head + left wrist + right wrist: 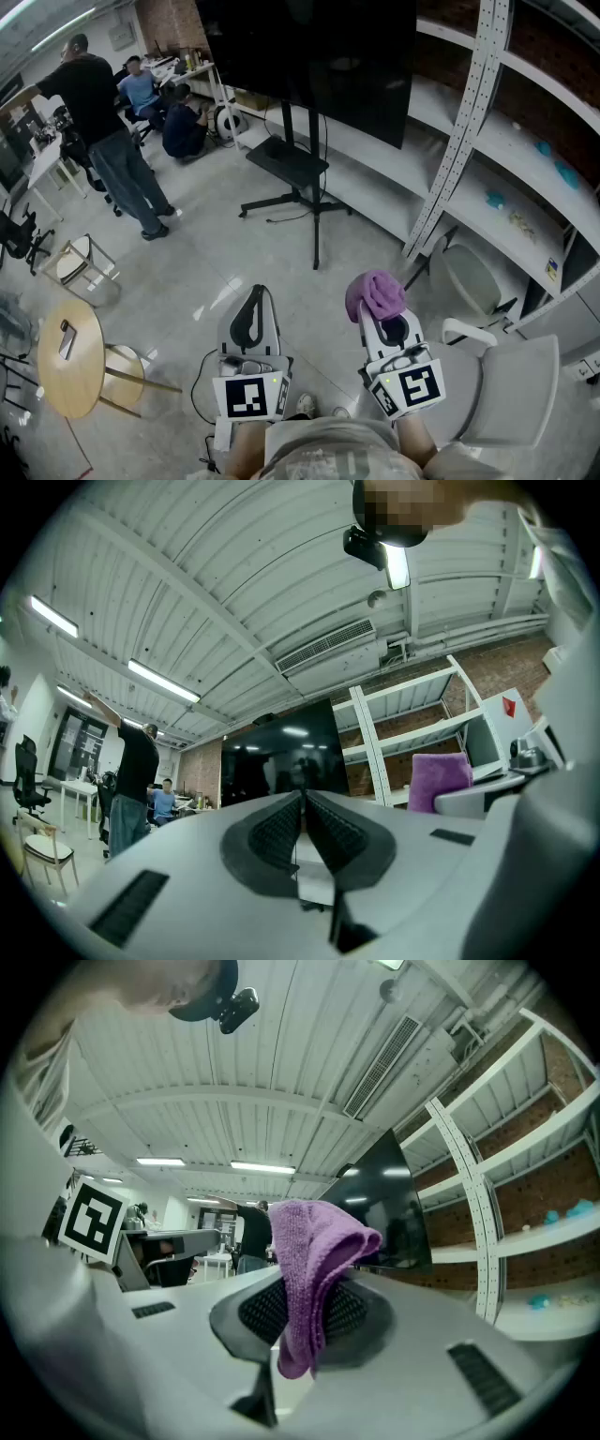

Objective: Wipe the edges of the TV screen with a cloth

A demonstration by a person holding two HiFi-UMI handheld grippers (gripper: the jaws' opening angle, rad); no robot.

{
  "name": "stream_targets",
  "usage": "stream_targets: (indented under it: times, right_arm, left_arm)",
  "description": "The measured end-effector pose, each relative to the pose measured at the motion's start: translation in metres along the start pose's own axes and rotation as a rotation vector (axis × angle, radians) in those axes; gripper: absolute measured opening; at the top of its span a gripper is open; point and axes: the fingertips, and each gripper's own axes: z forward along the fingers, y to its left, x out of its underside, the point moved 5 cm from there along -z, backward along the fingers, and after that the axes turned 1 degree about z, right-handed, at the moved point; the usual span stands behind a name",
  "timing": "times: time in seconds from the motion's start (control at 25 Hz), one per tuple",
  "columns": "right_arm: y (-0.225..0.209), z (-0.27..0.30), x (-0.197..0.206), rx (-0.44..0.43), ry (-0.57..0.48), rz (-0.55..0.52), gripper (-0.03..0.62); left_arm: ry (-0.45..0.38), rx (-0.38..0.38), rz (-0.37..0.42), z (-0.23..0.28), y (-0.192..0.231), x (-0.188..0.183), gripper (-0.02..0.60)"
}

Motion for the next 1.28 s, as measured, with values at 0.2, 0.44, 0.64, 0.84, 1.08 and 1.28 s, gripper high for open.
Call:
stream_targets:
  times: [0.2,0.44,0.64,0.84,1.08,1.28]
  right_arm:
    - [0.012,0.007,-0.002,-0.031,-0.021,-0.039,0.049]
    - [0.030,0.020,-0.001,-0.068,-0.032,-0.089,0.049]
    - [0.031,0.036,0.007,-0.004,-0.036,-0.039,0.049]
    - [0.036,0.042,0.026,0.025,-0.010,-0.054,0.049]
    - [-0.004,0.062,0.046,0.108,-0.003,-0.045,0.049]
    - [-0.061,0.113,0.055,0.121,-0.022,-0.041,0.049]
  left_arm:
    - [-0.002,0.005,0.010,0.003,0.010,0.001,0.029]
    - [-0.017,0.022,0.005,0.009,0.025,0.002,0.029]
    - [-0.012,0.037,-0.002,0.018,0.045,0.007,0.029]
    - [-0.008,0.050,0.002,0.027,0.063,0.021,0.029]
    - [-0.014,0.116,0.033,0.085,0.045,0.043,0.029]
    - [-0.054,0.205,0.008,0.161,0.022,0.065,0.027]
